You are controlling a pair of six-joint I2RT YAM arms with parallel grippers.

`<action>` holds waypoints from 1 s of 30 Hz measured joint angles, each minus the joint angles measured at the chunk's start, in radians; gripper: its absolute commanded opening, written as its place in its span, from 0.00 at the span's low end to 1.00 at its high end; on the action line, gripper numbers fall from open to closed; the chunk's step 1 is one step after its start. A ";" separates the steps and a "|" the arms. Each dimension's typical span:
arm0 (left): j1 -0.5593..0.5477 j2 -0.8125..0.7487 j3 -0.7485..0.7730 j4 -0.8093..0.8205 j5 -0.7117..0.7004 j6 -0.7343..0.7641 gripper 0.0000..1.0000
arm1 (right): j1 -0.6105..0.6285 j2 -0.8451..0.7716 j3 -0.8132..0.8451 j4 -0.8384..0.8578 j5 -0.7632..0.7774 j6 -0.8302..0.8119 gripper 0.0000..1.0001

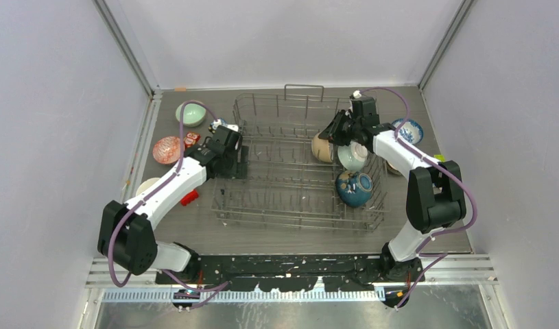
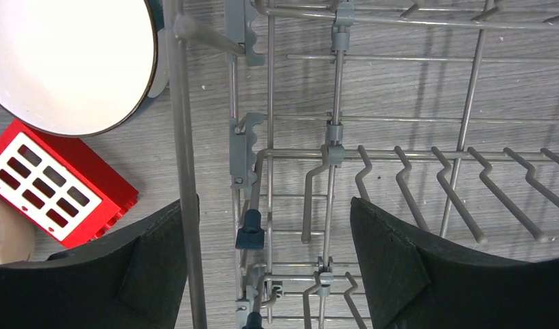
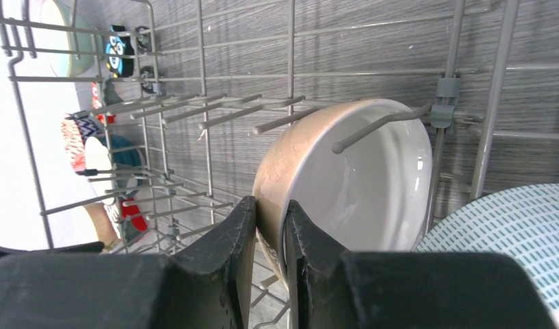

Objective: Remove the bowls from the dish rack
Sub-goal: Pick up the bowl from the dish rack.

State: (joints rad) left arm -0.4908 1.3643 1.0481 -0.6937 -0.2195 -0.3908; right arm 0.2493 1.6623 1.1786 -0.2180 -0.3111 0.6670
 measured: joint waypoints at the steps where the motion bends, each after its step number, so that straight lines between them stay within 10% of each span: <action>1: 0.000 0.005 0.000 0.000 0.000 -0.002 0.82 | -0.004 0.000 -0.002 0.005 -0.010 0.006 0.01; 21: 0.003 0.003 0.057 -0.060 -0.048 -0.018 1.00 | -0.046 -0.002 -0.065 0.133 -0.109 0.137 0.01; 30: 0.141 -0.061 0.119 -0.037 -0.022 -0.018 0.87 | -0.046 -0.007 -0.077 0.146 -0.110 0.146 0.01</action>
State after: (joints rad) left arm -0.3500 1.3037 1.1667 -0.7311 -0.2417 -0.4088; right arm 0.2035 1.6554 1.1011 -0.0715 -0.4213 0.8127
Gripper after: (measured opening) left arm 0.943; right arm 0.198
